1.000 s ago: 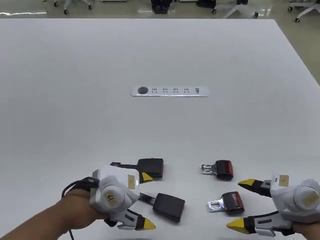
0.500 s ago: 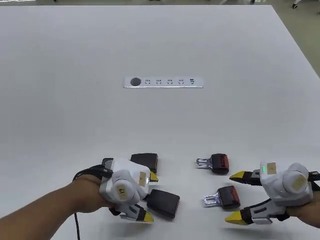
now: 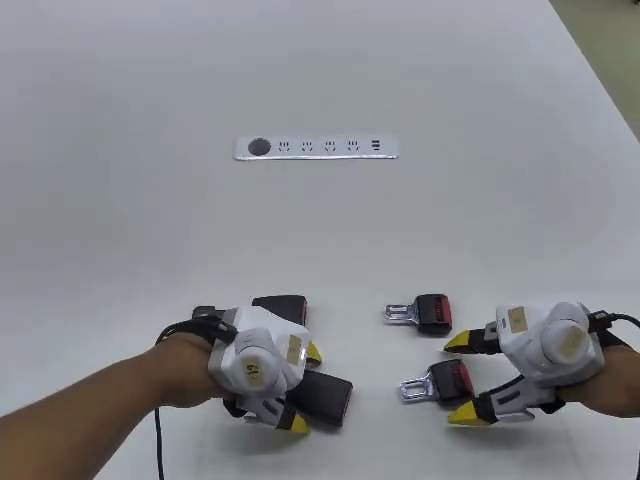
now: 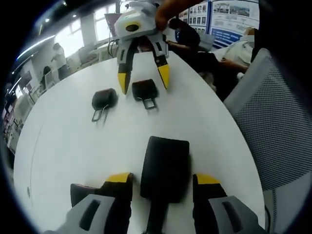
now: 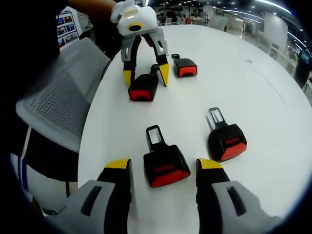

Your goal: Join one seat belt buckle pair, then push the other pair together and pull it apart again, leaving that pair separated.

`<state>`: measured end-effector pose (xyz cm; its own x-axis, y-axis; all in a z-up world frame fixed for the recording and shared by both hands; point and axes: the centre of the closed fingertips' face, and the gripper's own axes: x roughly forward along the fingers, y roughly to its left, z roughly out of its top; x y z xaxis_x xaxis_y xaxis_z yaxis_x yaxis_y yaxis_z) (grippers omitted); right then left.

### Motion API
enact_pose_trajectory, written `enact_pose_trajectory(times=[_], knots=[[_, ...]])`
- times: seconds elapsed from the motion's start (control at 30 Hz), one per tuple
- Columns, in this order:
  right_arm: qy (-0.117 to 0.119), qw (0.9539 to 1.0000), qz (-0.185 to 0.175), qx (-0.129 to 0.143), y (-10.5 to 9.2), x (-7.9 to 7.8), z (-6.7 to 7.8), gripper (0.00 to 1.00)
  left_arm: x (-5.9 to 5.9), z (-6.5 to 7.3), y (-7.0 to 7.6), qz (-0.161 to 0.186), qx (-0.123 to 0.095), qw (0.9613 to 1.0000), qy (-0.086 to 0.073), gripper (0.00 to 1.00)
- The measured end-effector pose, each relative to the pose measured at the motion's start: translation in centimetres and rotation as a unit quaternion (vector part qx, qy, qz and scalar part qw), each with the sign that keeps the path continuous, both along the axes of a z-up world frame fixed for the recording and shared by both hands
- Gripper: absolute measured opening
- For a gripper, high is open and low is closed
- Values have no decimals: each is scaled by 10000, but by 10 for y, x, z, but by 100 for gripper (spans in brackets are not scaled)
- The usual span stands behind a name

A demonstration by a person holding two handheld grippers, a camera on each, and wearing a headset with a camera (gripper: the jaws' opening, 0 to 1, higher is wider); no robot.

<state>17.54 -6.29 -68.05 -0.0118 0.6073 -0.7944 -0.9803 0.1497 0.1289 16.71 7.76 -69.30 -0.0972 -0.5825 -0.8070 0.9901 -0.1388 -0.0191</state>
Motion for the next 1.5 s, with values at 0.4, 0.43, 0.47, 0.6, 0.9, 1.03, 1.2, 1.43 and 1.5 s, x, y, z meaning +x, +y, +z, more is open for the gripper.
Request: enact_pose_trajectory(times=[0.4, 0.43, 0.47, 0.6, 0.9, 1.03, 1.2, 1.43, 1.5], knots=[[-81, 9999, 72, -117, -5, 3, -2, 36, 3, 1, 0, 597, -210, 9980, 83, 35], [-83, 9999, 70, -120, -5, 3, -3, 36, 3, 1, 0, 613, -205, 9979, 57, 35], [-89, 9998, 57, -142, -5, 2, -3, 36, 2, 0, 1, 634, -192, 9978, 20, 35], [-118, 9997, -49, -196, -4, -1, -3, 35, -1, 1, 7, 816, -177, 9965, 22, 34], [-114, 9993, -310, -173, -11, -3, -9, 35, -9, 6, 24, 1005, -112, 9949, 14, 34], [-88, 9993, -321, -182, -14, -6, -11, 35, -11, 6, 32, 940, -40, 9956, 38, 34], [-59, 9991, -339, -242, -14, -6, -12, 35, -10, 5, 43, 1003, 22, 9949, 52, 34], [-55, 9985, -453, -304, -16, -10, -11, 35, -8, 6, 48, 1225, 30, 9924, 92, 34], [-55, 9985, -440, -325, -18, -11, -12, 35, -8, 6, 48, 1260, 34, 9920, 104, 34]])
